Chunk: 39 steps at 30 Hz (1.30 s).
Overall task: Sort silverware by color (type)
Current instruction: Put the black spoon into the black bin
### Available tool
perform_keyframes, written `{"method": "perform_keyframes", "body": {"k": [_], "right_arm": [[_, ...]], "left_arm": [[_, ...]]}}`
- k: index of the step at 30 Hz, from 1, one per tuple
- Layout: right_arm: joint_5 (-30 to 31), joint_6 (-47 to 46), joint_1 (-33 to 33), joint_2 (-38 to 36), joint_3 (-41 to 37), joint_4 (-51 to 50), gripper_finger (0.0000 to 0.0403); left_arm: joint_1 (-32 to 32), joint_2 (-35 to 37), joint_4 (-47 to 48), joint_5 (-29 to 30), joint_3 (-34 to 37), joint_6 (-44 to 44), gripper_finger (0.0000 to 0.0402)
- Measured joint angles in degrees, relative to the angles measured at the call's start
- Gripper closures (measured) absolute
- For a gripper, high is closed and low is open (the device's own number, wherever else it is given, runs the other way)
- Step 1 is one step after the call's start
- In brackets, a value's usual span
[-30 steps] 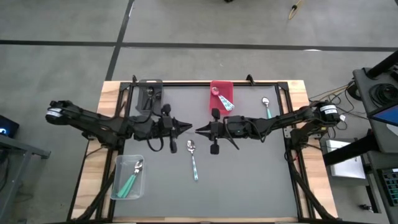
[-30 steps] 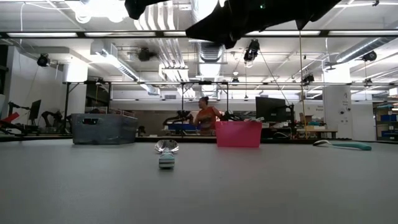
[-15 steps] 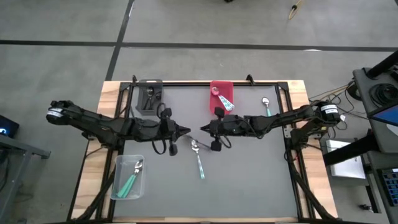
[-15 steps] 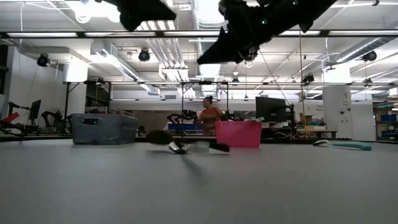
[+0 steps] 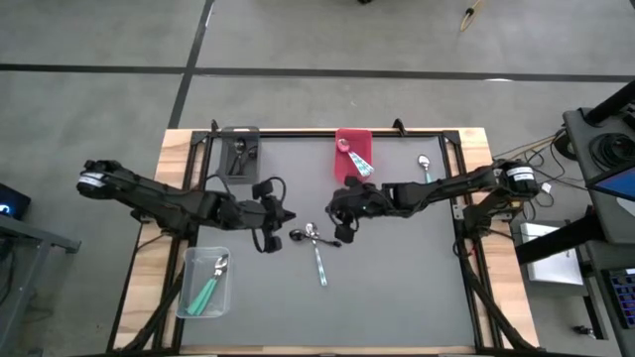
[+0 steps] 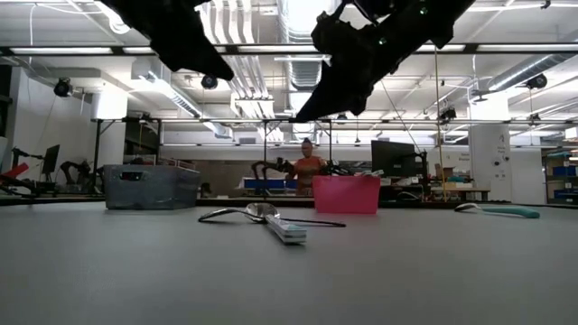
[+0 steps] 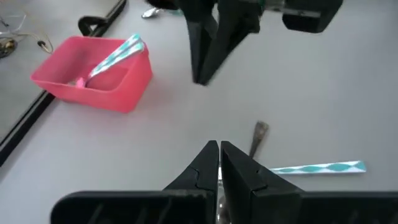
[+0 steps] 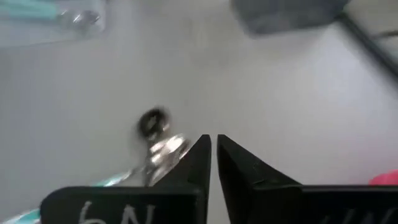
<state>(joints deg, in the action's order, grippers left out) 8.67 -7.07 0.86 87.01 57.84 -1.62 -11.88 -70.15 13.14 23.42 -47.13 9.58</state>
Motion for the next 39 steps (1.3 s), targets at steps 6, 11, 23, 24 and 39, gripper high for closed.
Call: {"method": "perform_keyframes", "body": {"k": [6, 11, 23, 24, 39], "right_arm": [[-3.08, -1.12, 4.17, 4.22, -0.19, -1.04, 0.0321], [-1.93, 0.19, 6.84, 9.7, 0.69, 0.13, 0.0263], [2.0, 0.64, 7.05, 22.65, 8.81, -1.86, 0.0239], [2.74, 0.54, 7.02, 23.37, 9.35, -2.29, 0.0239], [3.31, -2.86, 6.17, 26.4, 11.63, -3.88, 0.0387]], "left_arm": [[-1.75, -0.28, 1.01, 0.02, 0.04, -0.02, 0.0402], [-4.01, -0.07, 0.72, 0.08, 0.93, -0.02, 0.0402], [-8.93, 0.02, -2.81, 0.24, 1.95, 0.0, 0.0401], [-9.26, 0.02, -2.99, 0.23, 1.95, -0.01, 0.0402], [-10.82, 0.09, -3.47, 0.24, 1.95, -0.24, 0.0401]]}}
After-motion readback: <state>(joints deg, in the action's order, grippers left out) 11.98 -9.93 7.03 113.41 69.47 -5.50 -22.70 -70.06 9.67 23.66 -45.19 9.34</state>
